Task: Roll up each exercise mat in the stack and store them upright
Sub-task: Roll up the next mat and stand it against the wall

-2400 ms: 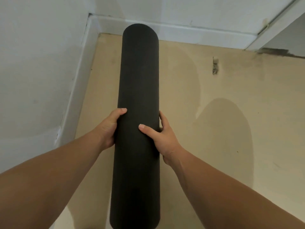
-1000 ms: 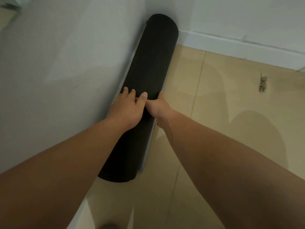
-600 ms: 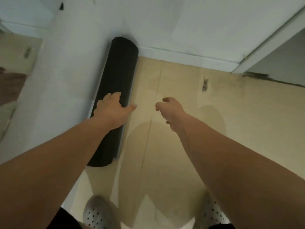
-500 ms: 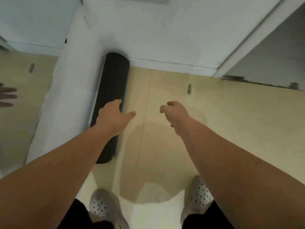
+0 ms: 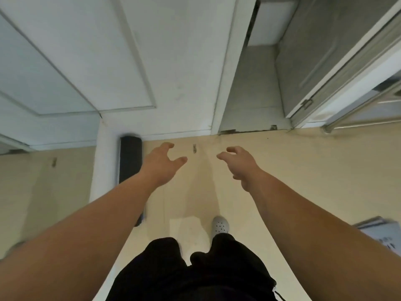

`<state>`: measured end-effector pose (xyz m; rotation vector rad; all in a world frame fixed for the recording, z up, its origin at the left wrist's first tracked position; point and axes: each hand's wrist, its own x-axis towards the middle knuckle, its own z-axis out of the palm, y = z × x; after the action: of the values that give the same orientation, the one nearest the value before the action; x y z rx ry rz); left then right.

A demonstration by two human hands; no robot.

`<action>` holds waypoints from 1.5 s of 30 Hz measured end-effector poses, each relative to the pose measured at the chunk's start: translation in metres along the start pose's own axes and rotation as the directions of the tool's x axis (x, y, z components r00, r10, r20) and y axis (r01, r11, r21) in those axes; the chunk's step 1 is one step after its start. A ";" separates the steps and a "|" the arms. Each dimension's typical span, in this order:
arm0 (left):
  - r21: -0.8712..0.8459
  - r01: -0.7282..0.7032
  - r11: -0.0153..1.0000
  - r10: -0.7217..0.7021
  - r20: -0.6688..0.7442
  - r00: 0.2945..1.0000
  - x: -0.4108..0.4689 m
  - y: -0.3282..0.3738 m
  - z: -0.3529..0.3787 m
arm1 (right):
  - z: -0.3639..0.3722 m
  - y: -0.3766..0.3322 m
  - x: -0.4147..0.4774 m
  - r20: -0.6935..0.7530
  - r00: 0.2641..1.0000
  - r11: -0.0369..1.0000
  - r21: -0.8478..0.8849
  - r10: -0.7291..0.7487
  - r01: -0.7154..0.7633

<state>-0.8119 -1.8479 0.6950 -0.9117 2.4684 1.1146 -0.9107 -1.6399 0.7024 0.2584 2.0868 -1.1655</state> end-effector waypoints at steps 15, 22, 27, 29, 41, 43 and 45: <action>0.240 -0.466 0.851 0.305 0.496 0.813 -0.185 0.052 0.108 | -0.069 0.245 -0.304 -0.418 0.830 0.895 0.400 0.369 -0.197; 0.257 -0.661 0.705 0.367 0.666 0.650 -0.340 0.106 0.264 | -0.109 0.412 -0.462 -0.540 0.715 0.861 0.478 0.444 -0.174; 0.214 -0.759 0.616 0.337 0.799 0.499 -0.501 0.116 0.417 | -0.149 0.581 -0.586 -0.562 0.590 0.781 0.590 0.579 -0.205; 0.189 -0.774 0.604 0.307 0.842 0.445 -0.569 0.119 0.473 | -0.161 0.641 -0.637 -0.539 0.541 0.721 0.662 0.646 -0.202; 0.171 -0.800 0.575 0.201 0.918 0.341 -0.824 0.183 0.739 | -0.292 0.891 -0.800 -0.526 0.412 0.622 0.770 0.744 -0.142; 0.182 -0.797 0.576 0.185 0.921 0.343 -0.848 0.204 0.793 | -0.328 0.930 -0.816 -0.528 0.395 0.623 0.765 0.752 -0.165; 0.177 -0.787 0.592 0.160 0.931 0.329 -0.876 0.225 0.851 | -0.366 0.968 -0.833 -0.522 0.378 0.618 0.760 0.765 -0.202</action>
<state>-0.2937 -0.7194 0.6858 0.6455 1.9245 0.5099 -0.0186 -0.6561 0.7470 2.0209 1.9352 -1.3588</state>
